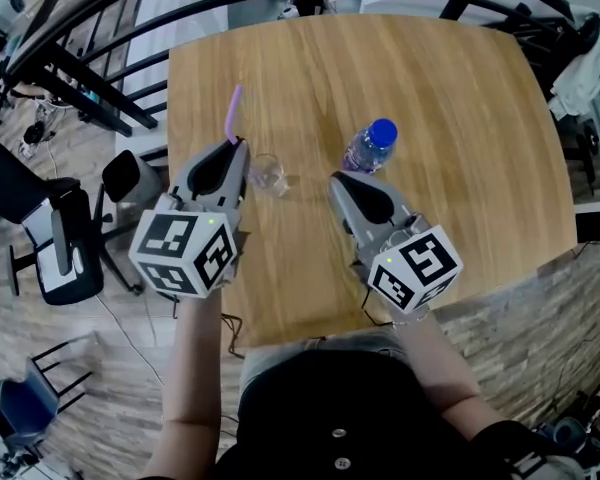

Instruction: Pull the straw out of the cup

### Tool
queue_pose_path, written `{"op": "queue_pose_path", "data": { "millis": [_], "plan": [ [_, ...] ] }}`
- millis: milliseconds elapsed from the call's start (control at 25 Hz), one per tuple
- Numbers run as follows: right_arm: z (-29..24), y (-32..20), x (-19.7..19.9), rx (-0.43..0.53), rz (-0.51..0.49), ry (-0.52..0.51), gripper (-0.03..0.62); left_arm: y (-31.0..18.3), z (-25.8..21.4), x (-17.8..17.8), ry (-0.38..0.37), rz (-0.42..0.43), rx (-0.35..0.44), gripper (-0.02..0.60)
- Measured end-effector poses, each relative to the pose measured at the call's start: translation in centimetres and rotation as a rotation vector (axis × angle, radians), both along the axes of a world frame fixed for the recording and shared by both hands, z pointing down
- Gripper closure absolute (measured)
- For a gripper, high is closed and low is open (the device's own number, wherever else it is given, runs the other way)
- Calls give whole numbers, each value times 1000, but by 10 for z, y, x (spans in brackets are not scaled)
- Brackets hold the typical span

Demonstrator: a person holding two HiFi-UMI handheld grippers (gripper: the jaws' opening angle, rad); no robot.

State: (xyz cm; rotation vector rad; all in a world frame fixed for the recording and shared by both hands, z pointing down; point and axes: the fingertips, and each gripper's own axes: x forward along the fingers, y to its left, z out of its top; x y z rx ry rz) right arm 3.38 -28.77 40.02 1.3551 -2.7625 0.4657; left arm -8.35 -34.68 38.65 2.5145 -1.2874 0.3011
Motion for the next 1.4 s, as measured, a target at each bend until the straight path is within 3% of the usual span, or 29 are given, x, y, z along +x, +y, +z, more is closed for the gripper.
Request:
{"op": "queue_pose_path", "data": {
  "millis": [640,920,1400],
  "plan": [
    [-38,25,-10,52,-31,-15,595,27,-77,-30,238,-104,190,543],
    [-50,34,-19,77,-55,-9,595,41,-105,-48,304,-128,260,543],
    [-71,49,-27,135,-92,-22,595,85,-126,-52,403,-35,384,543]
  ]
}}
